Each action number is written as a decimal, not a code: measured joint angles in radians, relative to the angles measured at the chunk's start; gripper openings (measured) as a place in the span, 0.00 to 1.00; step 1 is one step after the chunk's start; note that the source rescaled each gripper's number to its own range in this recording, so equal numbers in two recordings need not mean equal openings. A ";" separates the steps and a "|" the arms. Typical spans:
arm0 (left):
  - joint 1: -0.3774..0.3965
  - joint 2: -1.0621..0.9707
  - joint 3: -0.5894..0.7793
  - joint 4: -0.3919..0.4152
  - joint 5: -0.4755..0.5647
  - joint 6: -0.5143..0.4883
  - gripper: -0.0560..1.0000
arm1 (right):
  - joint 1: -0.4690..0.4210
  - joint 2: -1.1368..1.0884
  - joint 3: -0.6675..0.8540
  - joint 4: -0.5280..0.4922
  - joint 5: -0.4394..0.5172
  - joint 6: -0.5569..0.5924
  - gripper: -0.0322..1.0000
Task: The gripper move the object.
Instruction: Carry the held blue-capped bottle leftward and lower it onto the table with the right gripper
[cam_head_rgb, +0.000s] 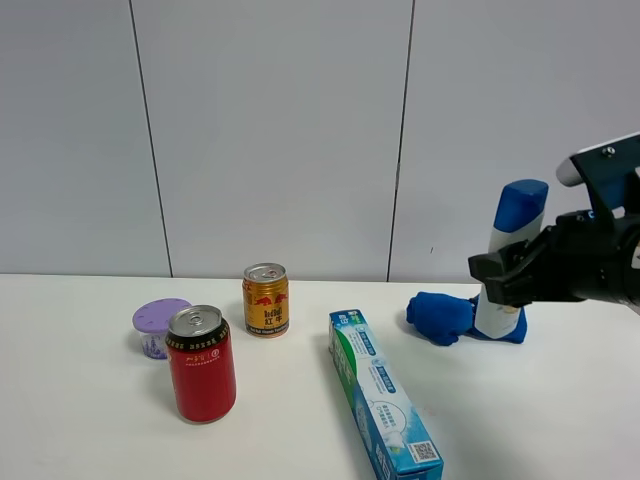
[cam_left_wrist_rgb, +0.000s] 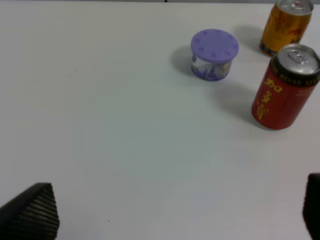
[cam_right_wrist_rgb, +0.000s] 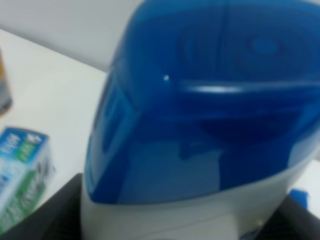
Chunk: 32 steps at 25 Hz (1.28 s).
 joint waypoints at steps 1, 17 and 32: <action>0.000 0.000 0.000 0.000 0.000 0.000 1.00 | 0.013 -0.012 -0.023 -0.003 0.032 0.008 0.04; 0.000 0.000 0.000 0.000 0.000 0.000 1.00 | 0.094 -0.030 -0.454 -0.005 0.478 0.113 0.04; 0.000 0.000 0.000 0.000 0.000 0.000 1.00 | 0.183 0.418 -0.772 -0.063 0.395 0.123 0.04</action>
